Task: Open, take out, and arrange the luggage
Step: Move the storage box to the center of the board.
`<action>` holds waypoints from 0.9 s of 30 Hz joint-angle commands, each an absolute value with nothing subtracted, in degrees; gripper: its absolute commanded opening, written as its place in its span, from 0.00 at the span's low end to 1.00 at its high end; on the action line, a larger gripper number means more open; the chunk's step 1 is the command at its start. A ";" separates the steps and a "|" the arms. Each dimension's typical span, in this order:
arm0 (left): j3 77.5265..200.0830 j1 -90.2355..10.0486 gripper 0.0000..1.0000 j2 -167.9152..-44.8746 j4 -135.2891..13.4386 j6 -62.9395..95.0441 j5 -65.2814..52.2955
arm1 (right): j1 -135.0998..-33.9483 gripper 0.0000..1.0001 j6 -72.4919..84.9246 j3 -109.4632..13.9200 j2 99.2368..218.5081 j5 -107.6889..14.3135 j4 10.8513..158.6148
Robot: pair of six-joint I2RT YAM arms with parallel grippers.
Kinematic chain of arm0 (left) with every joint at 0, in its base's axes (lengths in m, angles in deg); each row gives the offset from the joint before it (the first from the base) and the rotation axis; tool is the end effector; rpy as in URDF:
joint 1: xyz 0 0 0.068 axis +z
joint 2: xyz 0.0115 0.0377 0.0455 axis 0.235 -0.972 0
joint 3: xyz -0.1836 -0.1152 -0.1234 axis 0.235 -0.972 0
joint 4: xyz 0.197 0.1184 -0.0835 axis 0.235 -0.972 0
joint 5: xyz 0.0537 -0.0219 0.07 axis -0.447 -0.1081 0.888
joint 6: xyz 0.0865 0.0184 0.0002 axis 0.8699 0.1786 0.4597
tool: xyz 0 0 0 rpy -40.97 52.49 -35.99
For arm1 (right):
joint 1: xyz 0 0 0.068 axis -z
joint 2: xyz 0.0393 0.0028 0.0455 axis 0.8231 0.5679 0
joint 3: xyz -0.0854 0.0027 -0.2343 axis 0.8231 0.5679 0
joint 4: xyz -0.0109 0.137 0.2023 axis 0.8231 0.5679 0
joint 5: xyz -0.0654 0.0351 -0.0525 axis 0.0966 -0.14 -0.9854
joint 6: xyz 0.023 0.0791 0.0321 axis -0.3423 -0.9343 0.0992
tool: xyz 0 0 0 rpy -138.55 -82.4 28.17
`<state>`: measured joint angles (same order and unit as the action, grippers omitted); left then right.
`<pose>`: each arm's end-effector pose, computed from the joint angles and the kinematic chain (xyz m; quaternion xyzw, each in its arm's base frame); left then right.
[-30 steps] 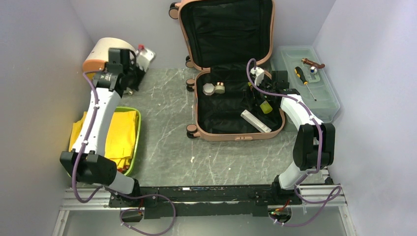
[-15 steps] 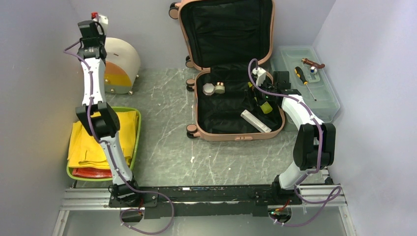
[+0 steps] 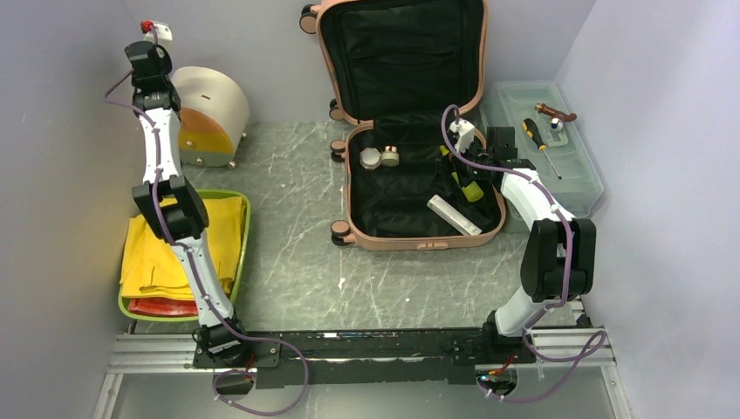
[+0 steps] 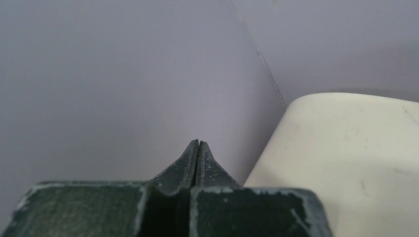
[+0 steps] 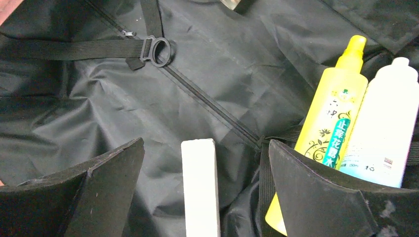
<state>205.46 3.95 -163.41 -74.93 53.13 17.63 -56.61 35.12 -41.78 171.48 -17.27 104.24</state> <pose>0.5175 0.1861 0.3610 -0.0417 0.7378 0.3393 0.5821 0.3641 0.0552 0.2198 -0.2976 0.8303 0.2210 0.4162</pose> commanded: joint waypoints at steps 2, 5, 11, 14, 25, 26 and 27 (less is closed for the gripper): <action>209.21 4.10 0.00 -169.62 -72.71 57.12 14.90 | -56.45 1.00 35.62 -41.66 171.77 -18.80 101.80; 209.35 4.21 0.00 -171.48 -74.62 59.14 14.34 | -56.45 1.00 35.78 -41.75 172.06 -19.50 101.80; 211.49 5.06 0.00 -172.80 -86.73 56.41 6.10 | -56.45 1.00 35.43 -41.67 171.31 -19.74 101.49; 210.74 5.21 0.00 -172.06 -94.21 54.19 -3.48 | -56.54 1.00 34.97 -41.57 170.61 -19.41 101.19; 210.36 7.55 0.00 -174.94 -109.36 44.79 -19.59 | -56.54 1.00 34.39 -40.72 167.52 -19.10 100.02; 210.05 7.70 0.00 -174.91 -110.16 44.21 -20.69 | -56.54 1.00 34.28 -40.69 167.31 -19.00 99.97; 209.46 7.90 0.00 -174.73 -110.56 43.64 -21.67 | -56.54 1.00 34.30 -40.65 167.24 -18.89 99.96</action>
